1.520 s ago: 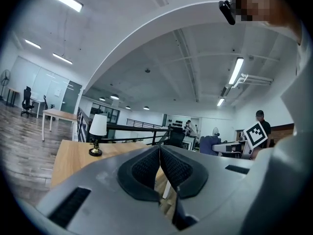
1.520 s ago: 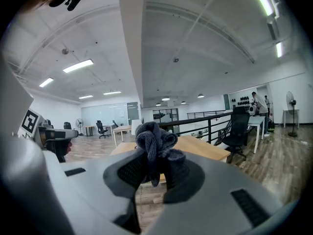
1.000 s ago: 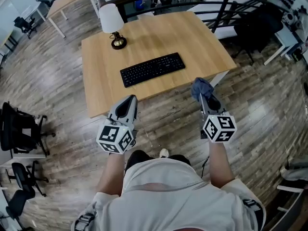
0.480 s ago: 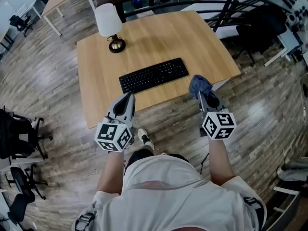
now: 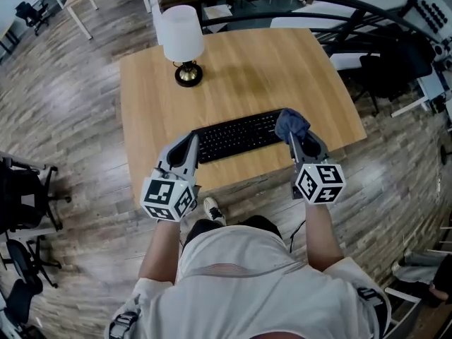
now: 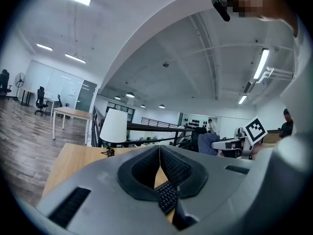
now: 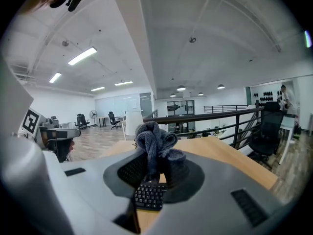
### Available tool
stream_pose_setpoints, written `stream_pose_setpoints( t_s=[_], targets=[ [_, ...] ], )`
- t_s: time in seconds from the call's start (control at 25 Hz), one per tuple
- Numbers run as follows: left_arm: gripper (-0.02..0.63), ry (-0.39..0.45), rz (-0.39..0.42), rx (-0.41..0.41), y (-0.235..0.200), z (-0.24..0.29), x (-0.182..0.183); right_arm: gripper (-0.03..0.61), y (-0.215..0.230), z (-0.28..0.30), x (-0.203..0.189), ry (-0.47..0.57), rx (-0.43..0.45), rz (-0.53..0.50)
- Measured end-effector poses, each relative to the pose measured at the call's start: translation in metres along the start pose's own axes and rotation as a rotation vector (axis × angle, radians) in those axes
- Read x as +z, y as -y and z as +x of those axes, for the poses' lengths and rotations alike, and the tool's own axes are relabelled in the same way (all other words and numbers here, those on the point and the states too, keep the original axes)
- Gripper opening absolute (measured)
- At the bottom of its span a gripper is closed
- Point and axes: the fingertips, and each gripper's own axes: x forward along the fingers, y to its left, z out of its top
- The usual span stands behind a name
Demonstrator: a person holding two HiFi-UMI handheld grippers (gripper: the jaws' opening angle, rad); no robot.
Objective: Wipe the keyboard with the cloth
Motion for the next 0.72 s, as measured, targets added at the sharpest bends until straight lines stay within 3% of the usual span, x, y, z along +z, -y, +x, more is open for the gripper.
stream_pose_setpoints(
  t_s=[0.32,0.52,0.72],
  targets=[
    [0.015,-0.034,-0.046,0.073,-0.046,0.012,-0.012,0.130,-0.041,0.078,-0.017,-0.105,0.140,-0.005],
    [0.015,-0.028,-0.057,0.173,-0.058,0.012,-0.010,0.130,-0.083,0.125,-0.044,-0.224,0.339,-0.001],
    [0.015,-0.055,-0.072,0.269,-0.071,0.001,-0.018,0.130,-0.158,0.162,-0.089,-0.366,0.561,0.012]
  ],
)
